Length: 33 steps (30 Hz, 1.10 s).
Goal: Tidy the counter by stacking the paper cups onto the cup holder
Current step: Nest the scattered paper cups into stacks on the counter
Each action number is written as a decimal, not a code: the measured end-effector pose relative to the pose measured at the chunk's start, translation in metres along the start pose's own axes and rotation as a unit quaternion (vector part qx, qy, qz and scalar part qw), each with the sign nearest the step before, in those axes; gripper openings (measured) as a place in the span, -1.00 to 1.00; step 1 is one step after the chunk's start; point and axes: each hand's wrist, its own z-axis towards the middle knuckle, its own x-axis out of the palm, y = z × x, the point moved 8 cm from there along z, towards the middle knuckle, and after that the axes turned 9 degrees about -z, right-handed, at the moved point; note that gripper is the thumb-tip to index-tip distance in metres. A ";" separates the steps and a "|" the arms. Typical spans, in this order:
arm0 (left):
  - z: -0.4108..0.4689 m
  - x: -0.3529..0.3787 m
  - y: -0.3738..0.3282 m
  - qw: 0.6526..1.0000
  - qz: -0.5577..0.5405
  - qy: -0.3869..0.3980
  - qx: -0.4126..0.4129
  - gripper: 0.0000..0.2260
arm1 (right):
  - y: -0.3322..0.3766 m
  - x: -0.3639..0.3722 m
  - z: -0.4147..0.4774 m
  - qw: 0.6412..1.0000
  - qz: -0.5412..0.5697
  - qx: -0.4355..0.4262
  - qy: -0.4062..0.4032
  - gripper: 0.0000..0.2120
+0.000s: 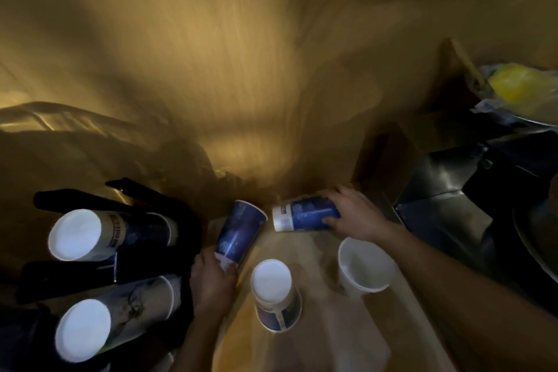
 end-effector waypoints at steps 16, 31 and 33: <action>0.027 0.021 0.018 0.997 -0.030 0.008 -0.064 -0.36 | -0.040 0.054 0.054 0.974 0.089 0.196 0.076 -0.45; 0.013 0.017 0.028 0.955 -0.295 0.002 -0.032 -0.23 | -0.024 -0.020 0.042 0.853 0.475 0.147 -0.159 -0.78; 0.009 0.014 0.033 0.941 -0.336 -0.012 -0.040 -0.28 | -0.020 -0.035 0.036 0.847 0.478 0.139 -0.187 -0.78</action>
